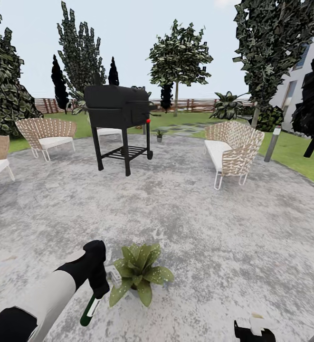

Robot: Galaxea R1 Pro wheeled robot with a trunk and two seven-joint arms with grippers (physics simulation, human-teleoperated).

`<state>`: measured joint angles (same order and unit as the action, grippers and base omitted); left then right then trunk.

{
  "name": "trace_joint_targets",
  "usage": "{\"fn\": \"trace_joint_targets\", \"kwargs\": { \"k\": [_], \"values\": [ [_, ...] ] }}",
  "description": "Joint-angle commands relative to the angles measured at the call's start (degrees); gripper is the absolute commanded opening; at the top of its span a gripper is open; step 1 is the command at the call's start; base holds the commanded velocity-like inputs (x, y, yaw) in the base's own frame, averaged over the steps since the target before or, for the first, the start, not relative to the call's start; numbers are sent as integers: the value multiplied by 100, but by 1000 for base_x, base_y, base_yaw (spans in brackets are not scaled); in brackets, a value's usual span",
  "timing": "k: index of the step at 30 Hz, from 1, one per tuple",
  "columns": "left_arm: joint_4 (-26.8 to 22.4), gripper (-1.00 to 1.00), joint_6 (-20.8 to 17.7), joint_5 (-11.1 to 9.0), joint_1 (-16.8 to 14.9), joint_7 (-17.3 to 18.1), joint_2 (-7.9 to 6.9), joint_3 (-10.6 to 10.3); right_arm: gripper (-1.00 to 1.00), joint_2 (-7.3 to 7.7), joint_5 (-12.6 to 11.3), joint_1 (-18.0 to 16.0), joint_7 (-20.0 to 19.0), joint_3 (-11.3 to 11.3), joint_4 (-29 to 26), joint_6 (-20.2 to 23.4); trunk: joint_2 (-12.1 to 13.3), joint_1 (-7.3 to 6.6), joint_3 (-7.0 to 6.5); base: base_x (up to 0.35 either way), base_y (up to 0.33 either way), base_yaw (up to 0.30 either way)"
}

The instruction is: Pick up the pesticide atomizer in the garden and spray insectifuge to fully cover both potted plants in the garden.

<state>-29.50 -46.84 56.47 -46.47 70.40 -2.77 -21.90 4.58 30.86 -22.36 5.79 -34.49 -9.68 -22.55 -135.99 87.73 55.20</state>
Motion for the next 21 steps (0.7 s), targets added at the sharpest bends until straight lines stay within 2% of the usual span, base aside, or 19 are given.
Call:
{"fn": "trace_joint_targets", "kwargs": {
  "k": [1,10,11,13,15,17,20,21],
  "values": [
    [-15,-100,-44,23,-2,44,-5,-25,100,1,61,-6,27,-31,10,-22,-2,-1,6,0,0,0],
    [-50,-100,-27,-2,22,-56,1,-16,100,16,61,-6,27,-44,-6,-22,-2,-1,6,-261,-99,0],
    [-59,-100,35,-68,27,-80,15,-16,100,21,61,-6,27,-47,-12,-22,-2,-1,6,-316,-1,0],
    [-32,-100,526,-484,40,-205,43,-11,100,25,58,-6,27,-48,-16,-22,-2,-1,6,-316,0,0],
    [5,-100,952,-902,65,-489,32,-13,100,19,57,-6,21,-54,-18,-16,-2,-1,6,-322,0,0],
    [17,-100,1278,-1139,123,-676,14,-15,100,17,60,-6,5,-51,-37,-14,-2,-1,6,-330,0,0],
    [6,-100,1880,-1226,266,-748,4,-10,100,17,109,-11,-75,-33,-382,-12,-2,-1,6,-334,0,0],
    [8,-100,2063,-1239,304,-756,-6,9,100,17,228,-13,-240,46,-584,-13,-2,-1,6,-334,0,0]
  ]
}}
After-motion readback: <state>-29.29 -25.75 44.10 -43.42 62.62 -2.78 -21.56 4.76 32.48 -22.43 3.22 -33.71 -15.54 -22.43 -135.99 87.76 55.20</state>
